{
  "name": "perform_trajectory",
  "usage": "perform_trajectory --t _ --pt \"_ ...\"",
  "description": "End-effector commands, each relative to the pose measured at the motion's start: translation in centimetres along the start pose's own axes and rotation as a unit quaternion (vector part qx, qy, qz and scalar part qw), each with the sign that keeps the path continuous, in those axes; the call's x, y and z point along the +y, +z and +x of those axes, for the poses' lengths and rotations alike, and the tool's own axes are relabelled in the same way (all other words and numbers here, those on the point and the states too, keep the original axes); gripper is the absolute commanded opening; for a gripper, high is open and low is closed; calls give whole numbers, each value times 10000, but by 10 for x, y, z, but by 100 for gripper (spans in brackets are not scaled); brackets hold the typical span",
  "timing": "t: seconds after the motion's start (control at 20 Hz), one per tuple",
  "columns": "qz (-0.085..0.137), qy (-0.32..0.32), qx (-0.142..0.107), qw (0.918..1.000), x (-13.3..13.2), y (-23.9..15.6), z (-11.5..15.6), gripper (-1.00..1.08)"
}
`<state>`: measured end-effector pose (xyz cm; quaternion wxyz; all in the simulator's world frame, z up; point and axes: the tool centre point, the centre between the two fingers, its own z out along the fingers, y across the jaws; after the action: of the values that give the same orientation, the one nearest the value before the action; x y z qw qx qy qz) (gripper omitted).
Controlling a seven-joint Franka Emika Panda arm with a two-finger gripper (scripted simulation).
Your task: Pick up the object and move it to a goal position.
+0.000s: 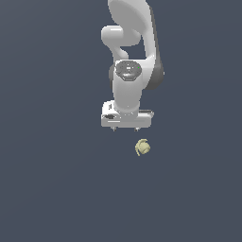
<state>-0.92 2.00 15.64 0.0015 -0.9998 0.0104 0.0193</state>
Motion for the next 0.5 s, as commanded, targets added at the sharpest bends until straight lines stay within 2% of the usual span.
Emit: perform_trajectory --t 0.0,0.45 --pt "3 77 1 10000 -1 1 0 100" --pt "16 686 15 9976 -11 8 4 100"
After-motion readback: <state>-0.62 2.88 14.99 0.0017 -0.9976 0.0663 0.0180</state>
